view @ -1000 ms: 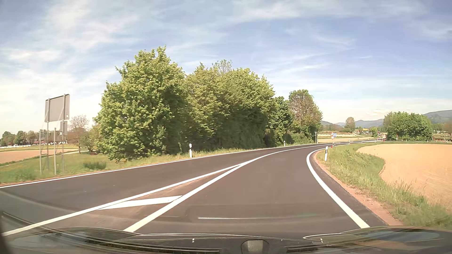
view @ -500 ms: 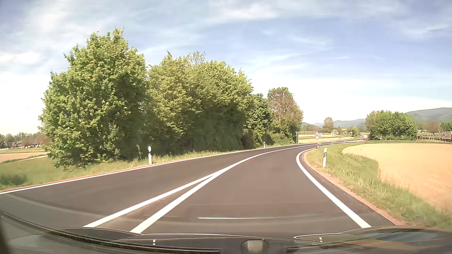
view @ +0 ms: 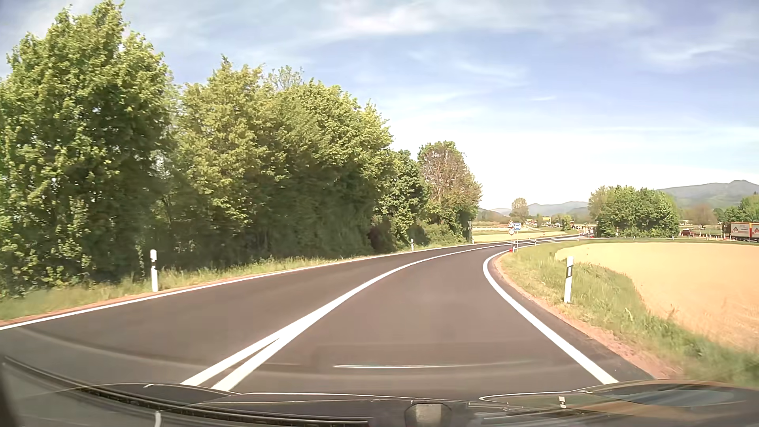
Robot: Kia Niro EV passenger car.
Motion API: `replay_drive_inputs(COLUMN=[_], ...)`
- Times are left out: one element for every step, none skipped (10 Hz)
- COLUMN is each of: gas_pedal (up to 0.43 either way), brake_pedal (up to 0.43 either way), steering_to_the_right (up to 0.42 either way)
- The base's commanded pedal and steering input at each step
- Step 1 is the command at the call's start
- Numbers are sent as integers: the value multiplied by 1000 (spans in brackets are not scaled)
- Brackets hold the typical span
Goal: Follow the waypoints while adhering to traffic rules and regulations
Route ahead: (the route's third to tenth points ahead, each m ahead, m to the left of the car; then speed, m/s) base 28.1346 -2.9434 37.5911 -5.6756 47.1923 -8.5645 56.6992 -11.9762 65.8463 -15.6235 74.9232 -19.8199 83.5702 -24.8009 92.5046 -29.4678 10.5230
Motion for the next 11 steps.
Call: replay_drive_inputs(gas_pedal=[138, 130, 118, 110, 39, 0, 0, 0, 0, 0, 0], brake_pedal=[0, 0, 0, 0, 0, 0, 0, 0, 0, 0, 0], steering_to_the_right=[62, 60, 56, 53, 47, 42, 38, 35, 33, 30, 26])
